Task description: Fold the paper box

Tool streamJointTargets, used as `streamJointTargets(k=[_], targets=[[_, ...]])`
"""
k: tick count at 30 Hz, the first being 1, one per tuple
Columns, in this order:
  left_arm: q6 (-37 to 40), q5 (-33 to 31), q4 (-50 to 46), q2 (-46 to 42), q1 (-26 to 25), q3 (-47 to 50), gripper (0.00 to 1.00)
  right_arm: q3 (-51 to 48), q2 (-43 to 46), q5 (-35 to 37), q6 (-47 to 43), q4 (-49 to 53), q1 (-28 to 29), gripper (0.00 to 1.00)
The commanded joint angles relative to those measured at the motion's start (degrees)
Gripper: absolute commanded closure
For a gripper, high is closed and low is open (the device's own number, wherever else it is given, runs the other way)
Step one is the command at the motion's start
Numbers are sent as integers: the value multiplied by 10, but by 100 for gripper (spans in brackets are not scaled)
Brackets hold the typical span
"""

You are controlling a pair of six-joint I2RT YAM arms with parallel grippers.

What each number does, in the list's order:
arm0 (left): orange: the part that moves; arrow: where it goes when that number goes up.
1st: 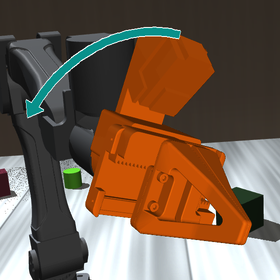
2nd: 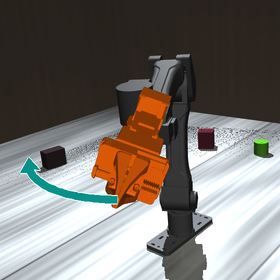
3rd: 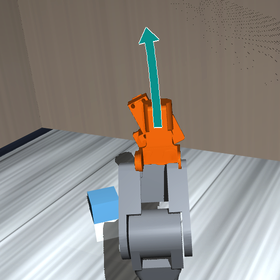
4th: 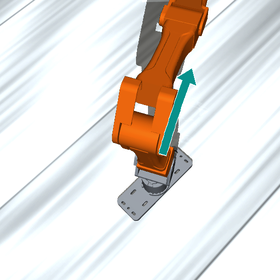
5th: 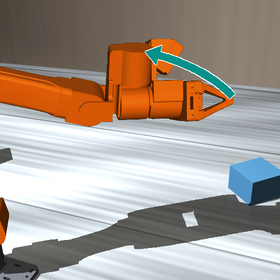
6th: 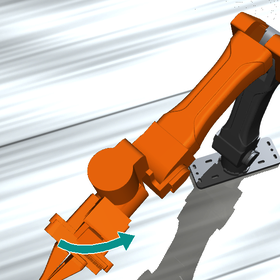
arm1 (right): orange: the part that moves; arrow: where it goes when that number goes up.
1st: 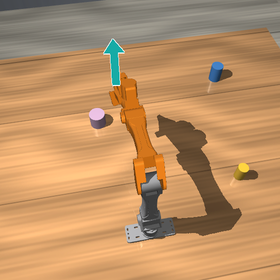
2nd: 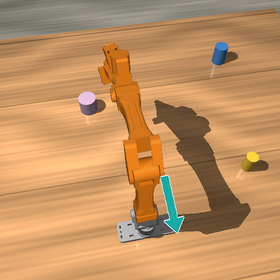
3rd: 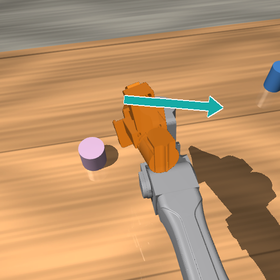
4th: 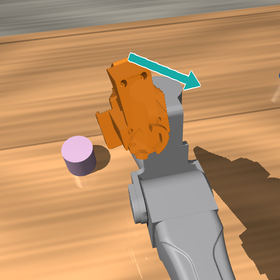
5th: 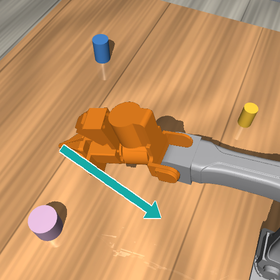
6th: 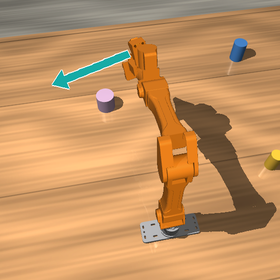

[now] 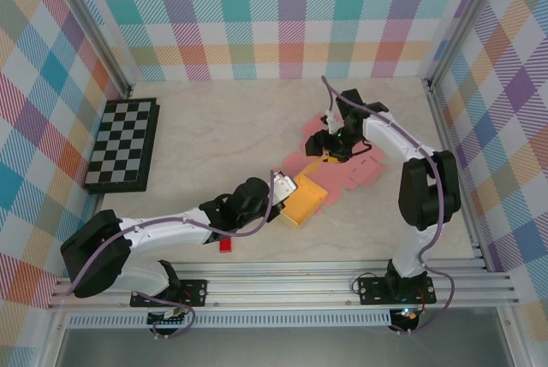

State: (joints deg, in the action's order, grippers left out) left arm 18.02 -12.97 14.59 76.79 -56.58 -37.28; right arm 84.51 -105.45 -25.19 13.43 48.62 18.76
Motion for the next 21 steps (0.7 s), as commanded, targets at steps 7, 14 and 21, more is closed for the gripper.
streamJointTargets(k=[7,14,21], targets=[[-47,-21,1,-33,-9,25,87,-10,21,-109,-5,1,21,33],[-70,-29,14,-24,-8,25,87,-22,26,-171,5,-12,57,33],[-71,4,10,-18,-9,20,86,-37,43,-164,20,-25,62,33]])
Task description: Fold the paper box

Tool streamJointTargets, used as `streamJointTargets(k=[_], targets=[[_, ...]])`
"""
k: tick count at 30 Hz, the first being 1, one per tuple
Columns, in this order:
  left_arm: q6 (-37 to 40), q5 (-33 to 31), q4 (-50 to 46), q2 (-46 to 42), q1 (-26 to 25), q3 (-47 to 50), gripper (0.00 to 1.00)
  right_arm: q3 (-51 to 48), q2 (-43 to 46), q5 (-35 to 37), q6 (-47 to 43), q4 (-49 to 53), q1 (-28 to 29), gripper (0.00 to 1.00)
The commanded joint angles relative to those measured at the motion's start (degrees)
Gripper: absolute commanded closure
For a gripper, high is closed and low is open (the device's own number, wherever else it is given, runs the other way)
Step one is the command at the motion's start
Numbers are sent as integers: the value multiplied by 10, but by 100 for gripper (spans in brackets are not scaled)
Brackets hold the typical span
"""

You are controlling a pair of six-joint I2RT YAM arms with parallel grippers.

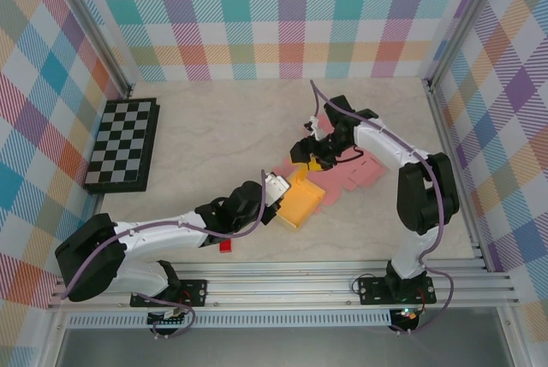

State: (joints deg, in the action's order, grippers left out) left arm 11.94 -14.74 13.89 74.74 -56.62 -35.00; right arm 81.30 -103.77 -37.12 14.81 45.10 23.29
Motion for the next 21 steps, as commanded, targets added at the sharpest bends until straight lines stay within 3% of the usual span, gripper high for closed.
streamJointTargets(k=[1,5,10,21], targets=[[-9,38,8,6,-8,-7,82,-5,26,-29,0,17,17,33],[-9,91,-25,19,-8,-21,70,-17,30,33,-19,30,17,35],[-7,103,-44,16,-8,-18,56,-49,40,69,-24,26,16,38],[-23,165,-80,59,-8,-37,49,-112,71,122,-23,15,16,41]])
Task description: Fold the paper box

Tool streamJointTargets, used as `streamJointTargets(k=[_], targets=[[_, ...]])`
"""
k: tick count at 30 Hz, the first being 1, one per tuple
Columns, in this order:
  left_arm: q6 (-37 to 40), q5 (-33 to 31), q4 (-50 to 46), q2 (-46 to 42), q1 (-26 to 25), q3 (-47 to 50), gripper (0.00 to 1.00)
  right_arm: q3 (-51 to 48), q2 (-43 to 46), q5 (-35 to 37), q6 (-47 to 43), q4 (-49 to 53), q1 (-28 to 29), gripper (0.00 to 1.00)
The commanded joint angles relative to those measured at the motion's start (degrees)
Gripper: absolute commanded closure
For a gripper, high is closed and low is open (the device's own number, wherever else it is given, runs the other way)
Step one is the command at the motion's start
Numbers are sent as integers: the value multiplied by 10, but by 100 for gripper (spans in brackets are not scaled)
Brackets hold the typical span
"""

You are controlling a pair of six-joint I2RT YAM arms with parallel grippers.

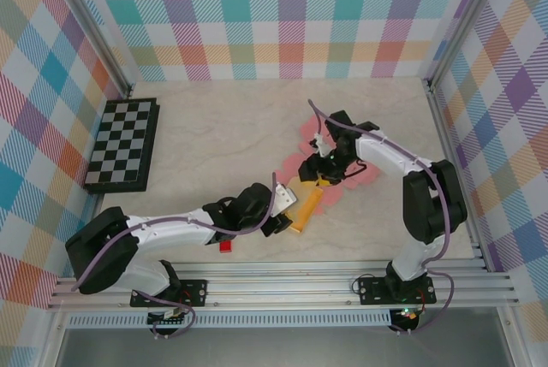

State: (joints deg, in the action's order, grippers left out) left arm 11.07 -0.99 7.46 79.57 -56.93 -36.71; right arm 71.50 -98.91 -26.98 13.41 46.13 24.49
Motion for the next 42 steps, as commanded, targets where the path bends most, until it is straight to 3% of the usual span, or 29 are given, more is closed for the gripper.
streamJointTargets(k=[1,13,31,37,39,41,42], targets=[[-18,26,-16,12,-6,-18,49,-20,27,28,-8,3,4,41],[-50,2,-14,38,-6,-8,49,-75,51,93,4,-12,5,43],[-59,15,-126,120,-6,-83,50,-108,63,181,0,-9,15,44],[-39,86,-152,67,-6,-90,47,-112,64,198,1,-14,14,45],[-37,111,-133,39,-6,-76,41,-113,65,201,4,-18,14,45],[-29,113,-127,15,-8,-68,25,-113,65,203,6,-20,15,45],[-22,112,-128,7,-9,-66,1,-112,65,204,7,-21,15,45]])
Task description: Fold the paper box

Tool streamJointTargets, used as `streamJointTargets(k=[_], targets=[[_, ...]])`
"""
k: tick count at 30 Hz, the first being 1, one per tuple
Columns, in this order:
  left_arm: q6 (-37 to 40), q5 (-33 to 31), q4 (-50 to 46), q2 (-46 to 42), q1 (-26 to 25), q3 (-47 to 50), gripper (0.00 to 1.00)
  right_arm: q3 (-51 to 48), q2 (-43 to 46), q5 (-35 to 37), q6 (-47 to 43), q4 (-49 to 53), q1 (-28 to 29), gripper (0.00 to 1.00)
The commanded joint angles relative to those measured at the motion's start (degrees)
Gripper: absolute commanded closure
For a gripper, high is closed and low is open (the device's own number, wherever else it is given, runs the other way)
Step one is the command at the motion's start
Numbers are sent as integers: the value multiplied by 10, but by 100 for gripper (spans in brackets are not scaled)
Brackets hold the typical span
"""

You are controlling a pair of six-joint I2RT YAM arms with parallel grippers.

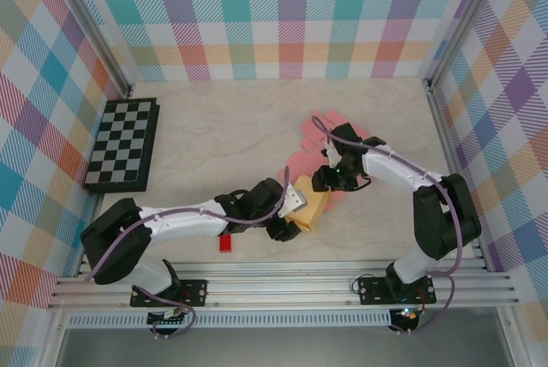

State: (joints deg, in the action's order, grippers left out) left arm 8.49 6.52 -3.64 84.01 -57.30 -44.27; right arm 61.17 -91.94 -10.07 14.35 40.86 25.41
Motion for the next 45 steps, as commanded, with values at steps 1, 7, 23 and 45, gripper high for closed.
streamJointTargets(k=[1,7,23,45], targets=[[9,33,-17,-45,-7,12,0,-9,-5,36,-2,30,5,45],[-23,-84,23,-80,-8,38,6,-10,-2,42,-1,29,5,46],[-335,-239,-118,98,8,-93,14,-15,43,47,14,40,7,41],[-267,-280,-189,224,46,-210,7,-28,80,139,-1,51,6,35]])
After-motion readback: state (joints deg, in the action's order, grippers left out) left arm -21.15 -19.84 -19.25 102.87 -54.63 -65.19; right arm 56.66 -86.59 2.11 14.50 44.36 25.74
